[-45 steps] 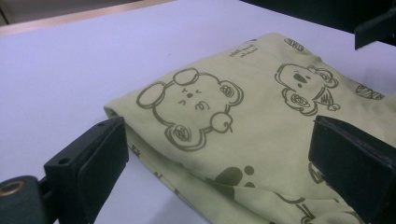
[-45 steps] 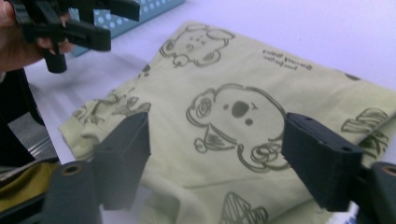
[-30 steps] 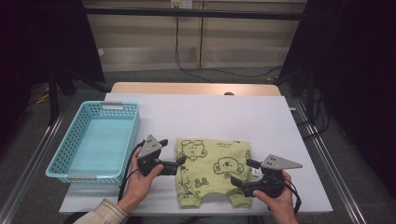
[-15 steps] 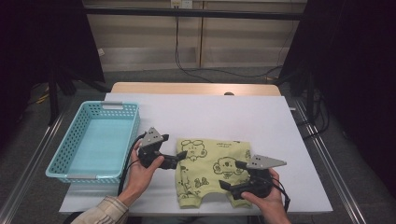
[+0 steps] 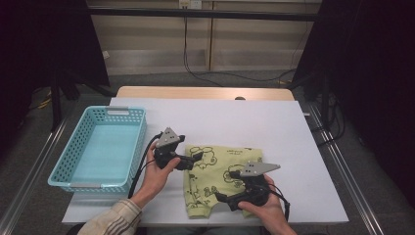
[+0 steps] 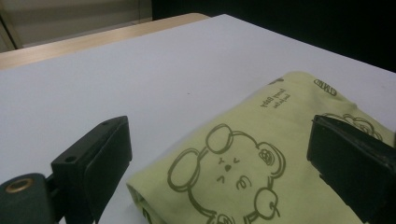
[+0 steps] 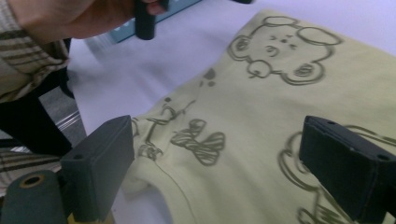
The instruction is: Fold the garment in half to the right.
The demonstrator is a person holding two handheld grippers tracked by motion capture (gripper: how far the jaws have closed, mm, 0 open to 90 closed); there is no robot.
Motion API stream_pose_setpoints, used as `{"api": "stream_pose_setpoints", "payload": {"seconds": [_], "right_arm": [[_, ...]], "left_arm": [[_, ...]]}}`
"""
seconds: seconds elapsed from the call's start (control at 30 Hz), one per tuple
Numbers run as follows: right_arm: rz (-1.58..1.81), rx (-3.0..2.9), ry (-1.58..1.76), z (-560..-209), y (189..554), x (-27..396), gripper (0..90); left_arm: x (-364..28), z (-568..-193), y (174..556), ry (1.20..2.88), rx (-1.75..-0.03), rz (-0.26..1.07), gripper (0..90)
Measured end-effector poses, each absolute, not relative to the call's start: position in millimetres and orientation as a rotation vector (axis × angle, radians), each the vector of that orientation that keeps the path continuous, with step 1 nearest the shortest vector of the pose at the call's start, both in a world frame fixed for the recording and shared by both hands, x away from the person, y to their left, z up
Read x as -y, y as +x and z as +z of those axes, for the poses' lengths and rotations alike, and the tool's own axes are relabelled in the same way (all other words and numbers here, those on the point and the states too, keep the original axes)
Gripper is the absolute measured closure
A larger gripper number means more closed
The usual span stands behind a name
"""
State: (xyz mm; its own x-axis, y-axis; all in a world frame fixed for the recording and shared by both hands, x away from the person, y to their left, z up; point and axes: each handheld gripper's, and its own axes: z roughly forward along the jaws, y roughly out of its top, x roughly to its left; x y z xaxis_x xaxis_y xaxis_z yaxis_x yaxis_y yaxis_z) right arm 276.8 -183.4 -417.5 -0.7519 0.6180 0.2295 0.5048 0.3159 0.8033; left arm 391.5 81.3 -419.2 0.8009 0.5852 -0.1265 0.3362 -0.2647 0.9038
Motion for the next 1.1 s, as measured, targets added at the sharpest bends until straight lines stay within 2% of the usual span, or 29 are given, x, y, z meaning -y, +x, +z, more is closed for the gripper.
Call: {"api": "stream_pose_setpoints", "payload": {"seconds": [0.07,0.33,0.43,0.6,0.77,1.1], "right_arm": [[1.42,-2.464,1.036,-418,278,180,10.1],[1.356,-2.568,0.941,-420,283,150,21.7],[1.347,-2.583,0.915,-419,283,144,23.3],[1.32,-2.656,0.839,-421,281,124,32.8],[1.279,-2.71,0.8,-426,281,113,34.8],[1.199,-2.8,0.784,-434,275,99,45.8]], "left_arm": [[-80,-420,394,1.889,-0.693,0.285,6.5],[-72,-427,415,1.932,-0.678,0.312,6.5],[-71,-427,415,1.936,-0.673,0.304,6.5],[-70,-427,409,1.947,-0.675,0.298,6.4],[-71,-431,408,1.965,-0.679,0.297,6.4],[-73,-431,409,1.972,-0.679,0.296,6.4]]}}
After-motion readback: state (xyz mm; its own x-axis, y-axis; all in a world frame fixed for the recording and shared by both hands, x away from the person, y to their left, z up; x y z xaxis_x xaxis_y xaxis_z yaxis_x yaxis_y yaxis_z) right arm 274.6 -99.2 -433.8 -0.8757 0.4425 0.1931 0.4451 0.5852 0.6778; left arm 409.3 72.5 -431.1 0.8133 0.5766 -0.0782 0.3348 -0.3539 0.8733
